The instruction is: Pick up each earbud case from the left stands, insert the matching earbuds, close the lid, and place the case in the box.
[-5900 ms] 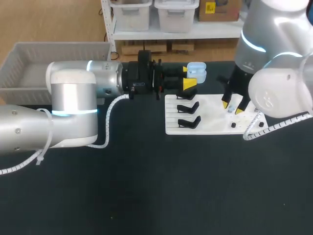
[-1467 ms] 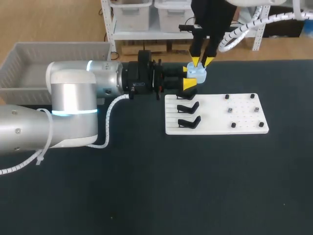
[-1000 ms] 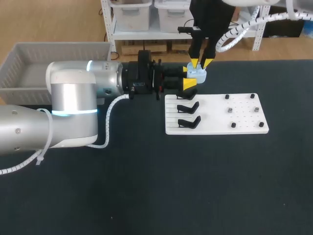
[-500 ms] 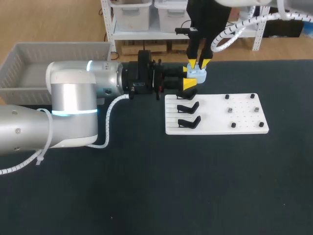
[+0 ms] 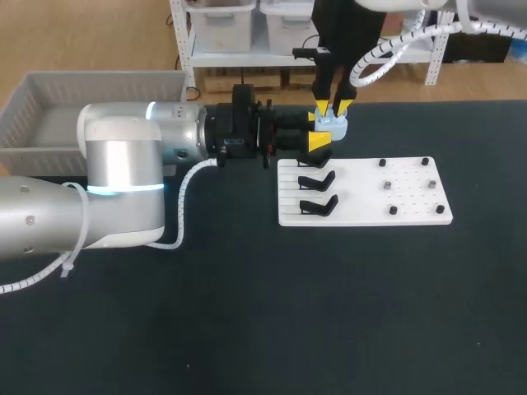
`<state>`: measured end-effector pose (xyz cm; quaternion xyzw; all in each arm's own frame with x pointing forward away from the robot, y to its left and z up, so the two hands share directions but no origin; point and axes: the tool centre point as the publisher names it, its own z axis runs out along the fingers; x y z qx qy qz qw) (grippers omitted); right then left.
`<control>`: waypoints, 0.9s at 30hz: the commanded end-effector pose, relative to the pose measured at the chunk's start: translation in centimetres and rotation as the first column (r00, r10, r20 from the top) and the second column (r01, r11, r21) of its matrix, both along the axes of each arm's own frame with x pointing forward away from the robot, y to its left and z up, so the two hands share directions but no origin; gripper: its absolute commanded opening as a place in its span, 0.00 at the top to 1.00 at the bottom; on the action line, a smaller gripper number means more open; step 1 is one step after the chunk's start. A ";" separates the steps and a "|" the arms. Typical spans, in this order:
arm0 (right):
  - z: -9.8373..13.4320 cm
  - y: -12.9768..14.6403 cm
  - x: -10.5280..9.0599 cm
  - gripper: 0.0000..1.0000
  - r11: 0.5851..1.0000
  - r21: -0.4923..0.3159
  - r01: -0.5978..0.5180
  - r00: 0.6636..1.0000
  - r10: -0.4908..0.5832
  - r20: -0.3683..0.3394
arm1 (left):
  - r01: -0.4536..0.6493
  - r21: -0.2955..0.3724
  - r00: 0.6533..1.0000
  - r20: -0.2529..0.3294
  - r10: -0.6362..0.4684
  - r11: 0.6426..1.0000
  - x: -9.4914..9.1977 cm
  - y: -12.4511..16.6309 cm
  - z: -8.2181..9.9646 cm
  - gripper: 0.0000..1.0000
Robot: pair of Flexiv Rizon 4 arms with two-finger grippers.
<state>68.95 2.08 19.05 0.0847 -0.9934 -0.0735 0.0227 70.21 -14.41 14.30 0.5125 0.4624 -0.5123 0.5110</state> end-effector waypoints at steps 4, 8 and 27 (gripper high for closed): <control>0.1 0.0 0.2 1.00 1.000 0.002 0.003 1.000 -0.003 0.000 | -0.005 -0.002 1.000 0.002 0.005 1.000 -0.2 0.0 0.0 1.00; 0.1 0.0 0.1 1.00 1.000 0.002 0.002 1.000 -0.002 0.002 | -0.005 -0.002 1.000 0.002 0.005 1.000 -0.2 0.0 0.0 1.00; -0.1 0.3 -0.3 1.00 1.000 -0.008 -0.002 0.999 0.002 0.041 | -0.005 -0.002 1.000 0.002 0.005 1.000 -0.2 0.0 0.0 1.00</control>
